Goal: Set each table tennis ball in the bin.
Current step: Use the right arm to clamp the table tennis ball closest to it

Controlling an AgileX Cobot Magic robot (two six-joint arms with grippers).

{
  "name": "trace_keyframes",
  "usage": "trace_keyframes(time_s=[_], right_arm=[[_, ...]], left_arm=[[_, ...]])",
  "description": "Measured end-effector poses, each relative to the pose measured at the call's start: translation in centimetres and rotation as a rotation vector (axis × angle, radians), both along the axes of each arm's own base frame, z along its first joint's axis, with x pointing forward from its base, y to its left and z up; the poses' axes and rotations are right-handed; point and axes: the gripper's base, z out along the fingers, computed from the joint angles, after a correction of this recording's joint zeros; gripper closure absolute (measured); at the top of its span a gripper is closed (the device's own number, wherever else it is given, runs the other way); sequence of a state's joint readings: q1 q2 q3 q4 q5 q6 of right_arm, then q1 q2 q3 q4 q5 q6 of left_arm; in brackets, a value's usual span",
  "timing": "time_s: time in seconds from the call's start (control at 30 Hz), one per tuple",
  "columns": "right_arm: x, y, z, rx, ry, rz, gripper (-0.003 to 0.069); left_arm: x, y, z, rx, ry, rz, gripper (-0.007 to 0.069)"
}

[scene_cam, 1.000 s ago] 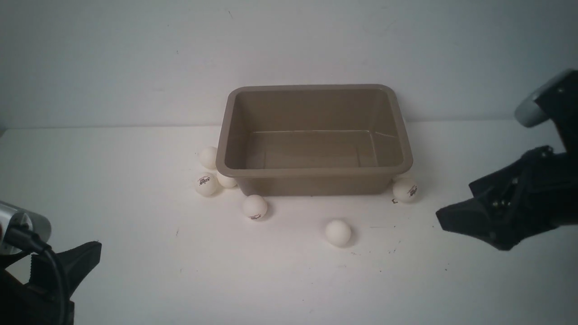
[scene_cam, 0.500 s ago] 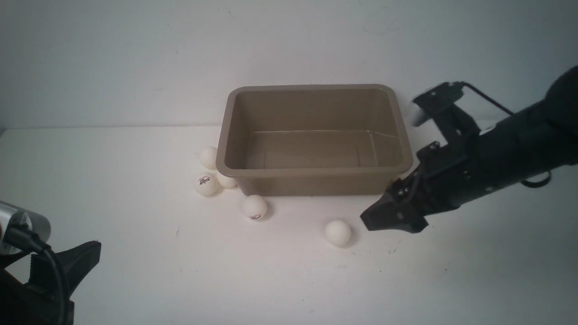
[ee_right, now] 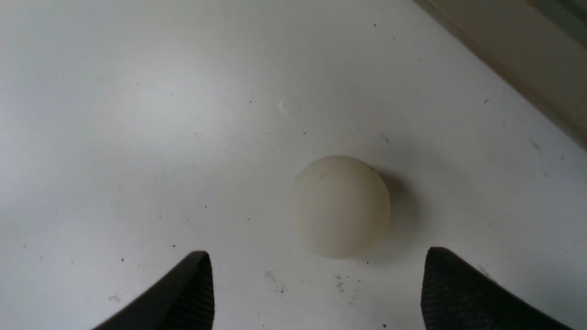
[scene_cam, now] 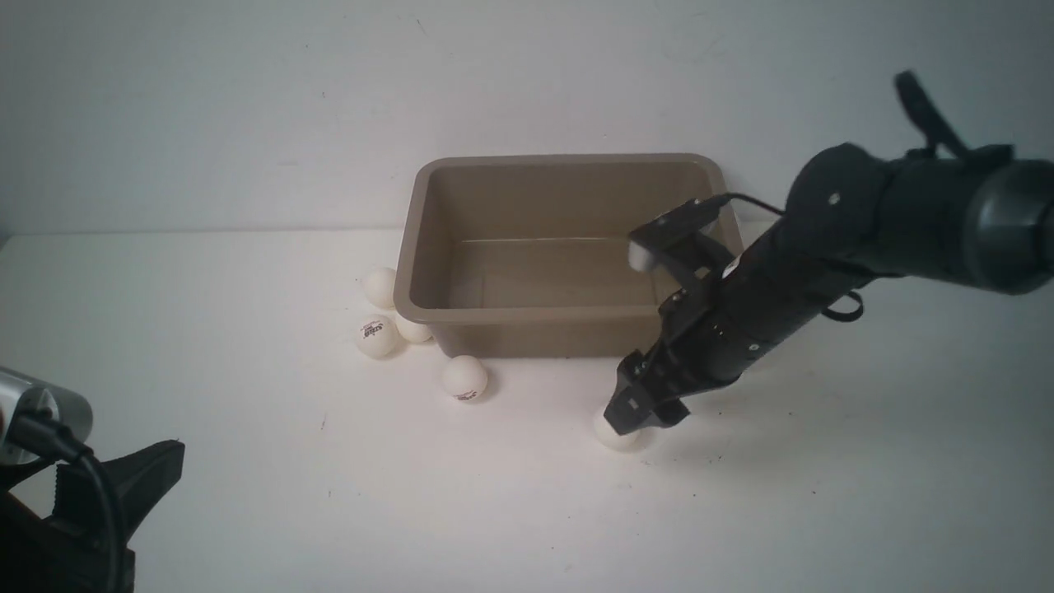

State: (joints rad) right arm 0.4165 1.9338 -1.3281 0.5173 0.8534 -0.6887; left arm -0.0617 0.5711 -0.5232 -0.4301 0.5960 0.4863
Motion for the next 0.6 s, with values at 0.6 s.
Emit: trace_keyframes(time_s=[0.6], right_arm=[[0.8,1.7,-1.8,-0.037,-0.004,0.030,0.0127]], left_arm=[[0.0,0.0,0.0,0.000,0.001,0.000,0.0146]])
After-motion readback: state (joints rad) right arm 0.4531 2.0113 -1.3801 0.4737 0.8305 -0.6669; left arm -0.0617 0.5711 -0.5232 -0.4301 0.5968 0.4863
